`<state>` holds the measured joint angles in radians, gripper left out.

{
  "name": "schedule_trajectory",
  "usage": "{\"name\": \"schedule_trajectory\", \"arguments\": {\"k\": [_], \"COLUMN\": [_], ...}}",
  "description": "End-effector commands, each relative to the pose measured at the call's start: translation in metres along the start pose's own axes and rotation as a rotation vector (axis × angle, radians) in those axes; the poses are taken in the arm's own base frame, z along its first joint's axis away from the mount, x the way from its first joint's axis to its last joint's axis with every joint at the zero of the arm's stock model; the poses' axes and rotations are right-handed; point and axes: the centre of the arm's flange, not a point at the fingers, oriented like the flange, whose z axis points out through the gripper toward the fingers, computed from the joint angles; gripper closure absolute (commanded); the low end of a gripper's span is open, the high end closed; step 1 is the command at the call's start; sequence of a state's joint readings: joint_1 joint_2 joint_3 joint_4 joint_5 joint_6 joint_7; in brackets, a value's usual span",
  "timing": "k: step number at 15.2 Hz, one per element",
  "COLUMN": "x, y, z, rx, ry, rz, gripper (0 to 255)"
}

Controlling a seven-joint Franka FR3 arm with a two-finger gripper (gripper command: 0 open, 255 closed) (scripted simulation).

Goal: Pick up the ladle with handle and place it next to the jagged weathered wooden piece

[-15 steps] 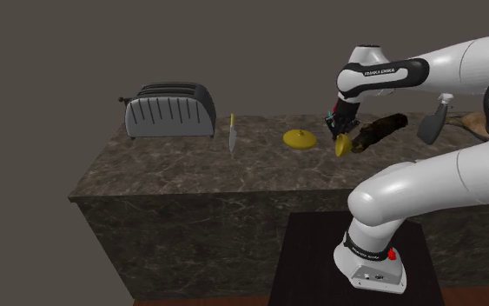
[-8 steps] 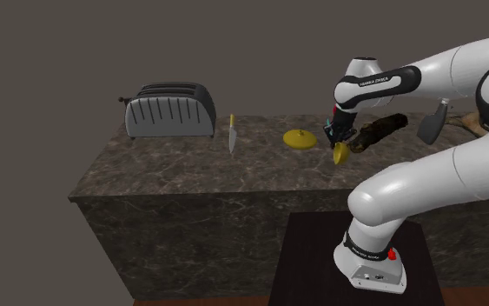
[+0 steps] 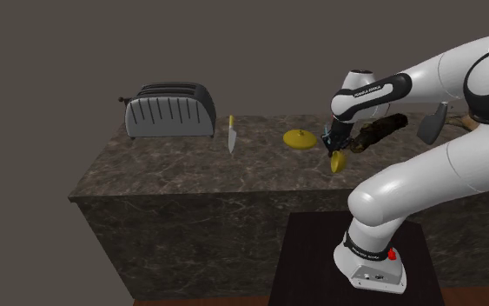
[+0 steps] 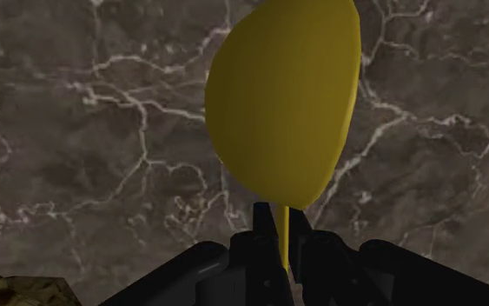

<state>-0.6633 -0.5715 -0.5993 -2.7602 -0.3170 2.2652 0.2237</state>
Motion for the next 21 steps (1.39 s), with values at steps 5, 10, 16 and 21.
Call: {"name": "schedule_trajectory", "arguments": {"k": [5, 10, 16, 21], "x": [0.0, 0.001, 0.0, 0.0], "y": [0.001, 0.0, 0.001, 0.001], "z": [0.012, 0.012, -0.001, -0.038], "rx": [0.0, 0.0, 0.0, 0.0], "ry": [0.001, 0.001, 0.001, 0.001], "rz": [0.0, 0.0, 0.0, 0.0], "gripper": [255, 0, 0, 0]}}
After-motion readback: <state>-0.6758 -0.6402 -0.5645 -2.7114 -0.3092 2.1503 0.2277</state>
